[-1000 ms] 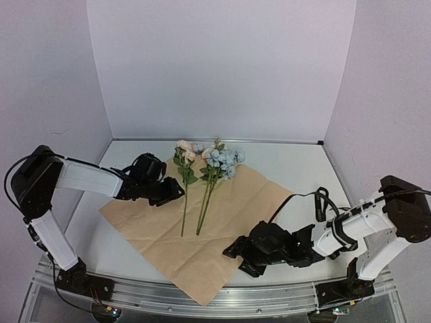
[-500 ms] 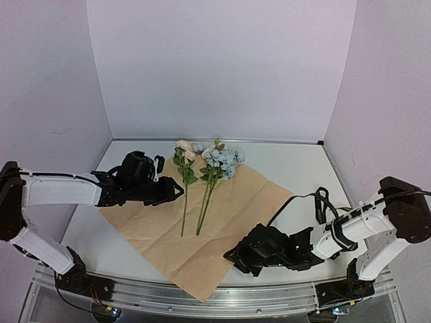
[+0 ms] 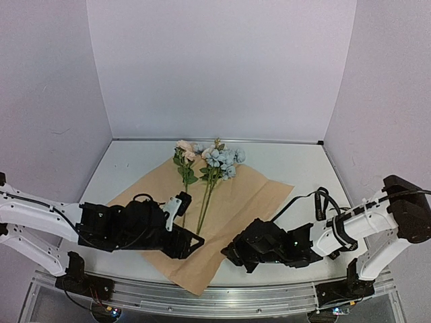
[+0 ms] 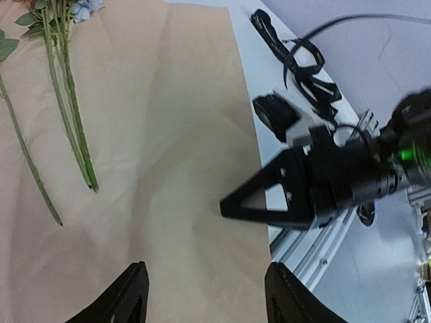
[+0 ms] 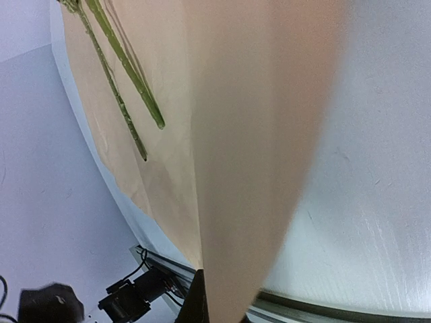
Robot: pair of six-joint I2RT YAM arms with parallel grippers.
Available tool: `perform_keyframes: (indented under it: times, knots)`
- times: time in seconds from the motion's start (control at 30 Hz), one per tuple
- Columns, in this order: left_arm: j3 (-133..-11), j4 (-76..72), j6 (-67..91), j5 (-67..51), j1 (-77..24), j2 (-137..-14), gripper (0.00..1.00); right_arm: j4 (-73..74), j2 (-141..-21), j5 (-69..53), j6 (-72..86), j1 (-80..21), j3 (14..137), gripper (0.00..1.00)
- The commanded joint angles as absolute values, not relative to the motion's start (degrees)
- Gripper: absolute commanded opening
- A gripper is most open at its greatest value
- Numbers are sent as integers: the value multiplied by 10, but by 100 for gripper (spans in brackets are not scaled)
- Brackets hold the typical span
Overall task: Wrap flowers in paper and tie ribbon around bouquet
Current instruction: Pick up the flattened wrapping paper from the center of the board, then pass from the right arm to the left
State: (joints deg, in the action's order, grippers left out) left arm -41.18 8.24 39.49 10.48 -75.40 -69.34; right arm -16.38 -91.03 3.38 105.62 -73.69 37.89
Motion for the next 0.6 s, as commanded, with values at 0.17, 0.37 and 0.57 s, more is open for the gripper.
perform_keyframes:
  times: [0.17,0.37,0.57]
  knots:
    - [-461,160,359,250,-943,-747,72,-67,-853,85,1151,-739,399,0]
    - [-486,173,343,268,-974,-788,76,-36,-845,88,1173,-739,407,0]
    - [-503,148,316,238,-982,-824,73,-35,-838,96,1180,-739,400,0]
